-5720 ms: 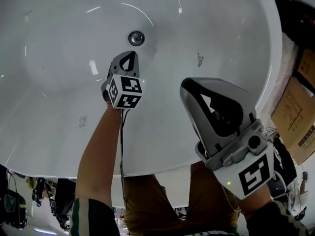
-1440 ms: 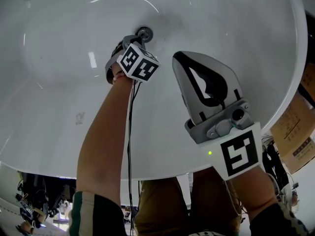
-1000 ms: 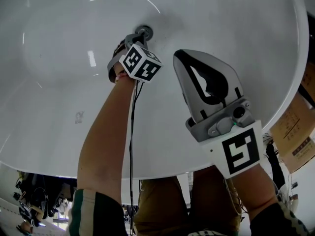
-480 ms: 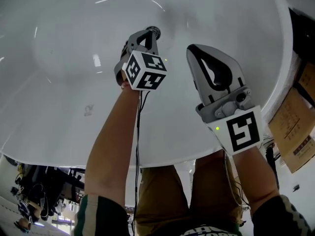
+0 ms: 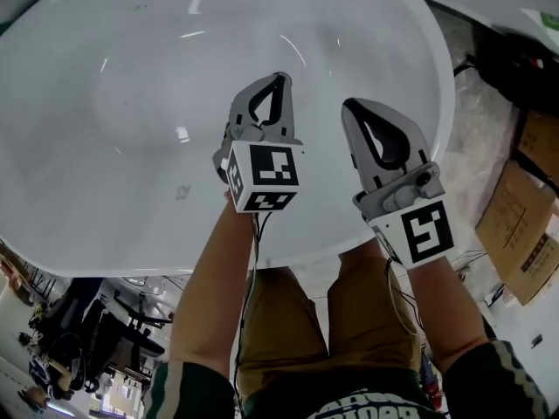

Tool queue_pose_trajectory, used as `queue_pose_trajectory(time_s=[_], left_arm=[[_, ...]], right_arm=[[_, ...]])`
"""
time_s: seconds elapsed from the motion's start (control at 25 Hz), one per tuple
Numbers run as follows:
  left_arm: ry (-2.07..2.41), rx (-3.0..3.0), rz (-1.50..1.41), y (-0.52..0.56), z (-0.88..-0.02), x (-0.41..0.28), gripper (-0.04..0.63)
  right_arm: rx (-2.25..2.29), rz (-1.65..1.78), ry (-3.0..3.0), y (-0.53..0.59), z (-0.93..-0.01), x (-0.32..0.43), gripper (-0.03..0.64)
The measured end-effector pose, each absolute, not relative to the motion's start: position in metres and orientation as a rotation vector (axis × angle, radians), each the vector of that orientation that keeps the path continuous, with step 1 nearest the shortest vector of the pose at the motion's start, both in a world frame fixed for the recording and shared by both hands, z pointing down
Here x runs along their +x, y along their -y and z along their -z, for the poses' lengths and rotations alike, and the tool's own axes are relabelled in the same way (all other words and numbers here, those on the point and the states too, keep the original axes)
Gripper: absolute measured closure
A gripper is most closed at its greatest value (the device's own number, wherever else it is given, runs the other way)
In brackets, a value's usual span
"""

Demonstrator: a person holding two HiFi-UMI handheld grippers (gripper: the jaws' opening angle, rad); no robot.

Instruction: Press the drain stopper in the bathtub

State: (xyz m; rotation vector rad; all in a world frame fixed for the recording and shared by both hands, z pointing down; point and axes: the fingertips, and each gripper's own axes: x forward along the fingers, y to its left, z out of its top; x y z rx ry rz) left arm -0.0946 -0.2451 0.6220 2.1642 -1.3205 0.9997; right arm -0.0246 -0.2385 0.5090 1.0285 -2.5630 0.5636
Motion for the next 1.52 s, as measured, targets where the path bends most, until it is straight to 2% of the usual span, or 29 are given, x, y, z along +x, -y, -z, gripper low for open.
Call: queue_pose_trajectory(time_s=[0.48, 0.8, 1.36, 1.52], left_arm=[[1.494, 2.285, -0.749, 0.246, -0.423, -0.109, 0.586], [1.530, 2.448, -0.561, 0.250, -0.307, -0.088, 0.586], [1.594, 2.713, -0.426, 0.192, -0.103, -0.093, 0.586], [1.623, 2.779, -0.434, 0.169, -0.059, -0.113, 0.586]], right_arm=[[1.035, -0.438, 2.643, 0.226, -0.368, -0.041, 0.603], [1.058, -0.424, 2.694, 0.237, -0.294, -0.028, 0.603], [0.965, -0.192, 2.885, 0.193, -0.112, -0.061, 0.603], [0.932, -0.077, 2.955, 0.177, -0.059, -0.082, 0.603]])
